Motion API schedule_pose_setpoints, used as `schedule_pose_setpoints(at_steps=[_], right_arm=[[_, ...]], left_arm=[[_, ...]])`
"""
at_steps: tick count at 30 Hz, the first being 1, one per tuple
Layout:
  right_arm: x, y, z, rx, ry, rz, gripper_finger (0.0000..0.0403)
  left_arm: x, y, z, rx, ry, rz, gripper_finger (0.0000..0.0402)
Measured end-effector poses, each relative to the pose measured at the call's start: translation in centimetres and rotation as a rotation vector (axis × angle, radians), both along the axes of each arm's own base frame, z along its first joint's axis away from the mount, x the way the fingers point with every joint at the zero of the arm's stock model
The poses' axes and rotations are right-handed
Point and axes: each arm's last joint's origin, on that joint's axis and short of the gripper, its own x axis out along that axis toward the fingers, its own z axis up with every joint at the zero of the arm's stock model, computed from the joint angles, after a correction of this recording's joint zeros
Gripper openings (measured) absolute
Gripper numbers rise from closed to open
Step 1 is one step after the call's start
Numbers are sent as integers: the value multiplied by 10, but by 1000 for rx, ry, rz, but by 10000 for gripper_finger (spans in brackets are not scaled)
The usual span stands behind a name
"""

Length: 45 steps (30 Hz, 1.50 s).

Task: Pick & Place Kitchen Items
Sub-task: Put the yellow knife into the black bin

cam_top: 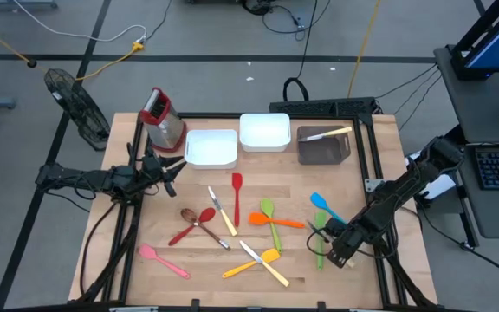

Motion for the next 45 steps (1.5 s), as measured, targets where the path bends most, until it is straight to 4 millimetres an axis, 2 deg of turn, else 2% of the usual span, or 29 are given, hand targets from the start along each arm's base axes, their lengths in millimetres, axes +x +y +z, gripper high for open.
schedule_pose_setpoints(at_steps=[10,17,28,38,45], right_arm=[[21,0,17,42,-306,-23,49],[33,-11,34,22,-492,-49,49],[51,-46,59,-47,-720,-81,49],[53,-83,75,-202,-828,-53,49],[53,-106,78,-321,-838,-39,49]], left_arm=[[0,0,0,-5,-7,0,106],[0,0,0,-5,-8,-1,106],[0,0,0,-4,-7,-3,106],[0,0,0,-4,-7,-4,106],[0,0,0,-6,-9,-4,106]])
